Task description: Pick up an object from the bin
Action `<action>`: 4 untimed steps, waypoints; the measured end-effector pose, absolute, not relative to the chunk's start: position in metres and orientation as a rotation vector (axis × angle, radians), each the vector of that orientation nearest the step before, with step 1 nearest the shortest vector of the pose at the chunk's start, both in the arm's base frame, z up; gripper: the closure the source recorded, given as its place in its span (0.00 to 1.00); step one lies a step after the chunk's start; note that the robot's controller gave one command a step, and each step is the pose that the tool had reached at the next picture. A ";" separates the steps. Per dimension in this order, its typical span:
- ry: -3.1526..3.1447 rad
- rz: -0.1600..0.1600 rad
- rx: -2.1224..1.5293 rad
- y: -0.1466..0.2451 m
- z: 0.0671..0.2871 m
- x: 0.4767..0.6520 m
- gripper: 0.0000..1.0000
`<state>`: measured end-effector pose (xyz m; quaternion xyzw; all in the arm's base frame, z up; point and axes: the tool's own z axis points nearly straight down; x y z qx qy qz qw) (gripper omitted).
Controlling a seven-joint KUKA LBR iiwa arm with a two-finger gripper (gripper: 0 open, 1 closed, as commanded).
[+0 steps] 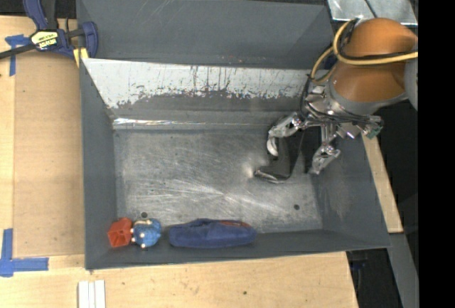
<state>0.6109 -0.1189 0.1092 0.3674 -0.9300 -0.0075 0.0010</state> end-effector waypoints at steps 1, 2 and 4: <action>-3.043 -0.003 0.816 -0.099 0.081 0.623 0.00; -3.097 0.024 0.497 -0.082 0.079 0.622 0.00; -3.103 -0.001 0.505 -0.070 0.087 0.626 1.00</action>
Offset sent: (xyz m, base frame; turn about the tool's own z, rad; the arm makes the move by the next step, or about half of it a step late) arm 0.0063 0.0157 -0.0392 0.2376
